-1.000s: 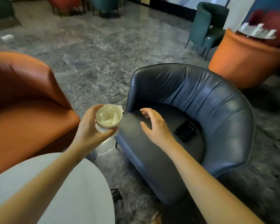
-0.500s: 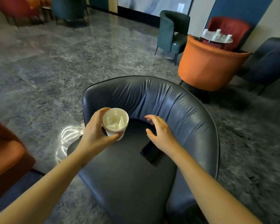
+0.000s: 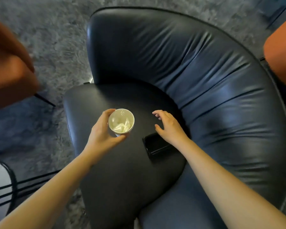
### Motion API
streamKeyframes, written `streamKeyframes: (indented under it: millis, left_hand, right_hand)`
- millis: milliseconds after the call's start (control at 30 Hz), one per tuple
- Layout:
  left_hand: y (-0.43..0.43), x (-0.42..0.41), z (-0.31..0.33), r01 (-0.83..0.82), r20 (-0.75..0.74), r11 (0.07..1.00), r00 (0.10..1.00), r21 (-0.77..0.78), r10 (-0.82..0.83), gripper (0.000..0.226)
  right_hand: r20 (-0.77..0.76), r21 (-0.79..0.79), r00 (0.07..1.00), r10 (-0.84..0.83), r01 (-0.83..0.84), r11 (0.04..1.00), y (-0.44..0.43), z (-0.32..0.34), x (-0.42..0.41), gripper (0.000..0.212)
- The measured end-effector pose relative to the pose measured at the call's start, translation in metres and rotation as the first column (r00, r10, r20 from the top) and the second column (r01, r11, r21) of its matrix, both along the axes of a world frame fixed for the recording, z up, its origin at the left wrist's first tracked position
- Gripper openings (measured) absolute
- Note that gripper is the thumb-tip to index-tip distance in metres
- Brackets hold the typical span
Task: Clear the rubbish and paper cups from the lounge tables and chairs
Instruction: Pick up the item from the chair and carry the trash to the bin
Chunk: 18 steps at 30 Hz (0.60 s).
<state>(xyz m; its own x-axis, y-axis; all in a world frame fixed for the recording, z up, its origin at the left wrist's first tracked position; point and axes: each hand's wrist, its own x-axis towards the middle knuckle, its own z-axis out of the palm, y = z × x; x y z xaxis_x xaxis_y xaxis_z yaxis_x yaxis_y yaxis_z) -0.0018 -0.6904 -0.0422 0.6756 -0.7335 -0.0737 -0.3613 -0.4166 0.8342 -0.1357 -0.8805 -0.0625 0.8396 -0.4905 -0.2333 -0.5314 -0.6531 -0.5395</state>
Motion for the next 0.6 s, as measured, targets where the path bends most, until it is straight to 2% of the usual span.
streamKeyframes:
  millis: [333,500,600]
  left_hand:
    - [-0.019,-0.028,-0.115,-0.059,-0.141,0.992,0.987,0.110,0.074,0.070]
    - [-0.018,-0.039,-0.140,-0.079,-0.164,0.987,0.981,0.136,0.101,0.073]
    - [-0.016,-0.043,-0.148,-0.089,-0.177,0.984,0.977,0.155,0.116,0.073]
  right_hand:
    - [-0.258,0.102,0.939,0.226,-0.206,0.973,-0.024,-0.120,0.008,0.049]
    - [-0.307,0.070,0.894,0.327,-0.322,0.944,-0.031,-0.149,0.004,0.049]
    - [-0.320,0.049,0.883,0.344,-0.347,0.937,-0.037,-0.160,0.001,0.040]
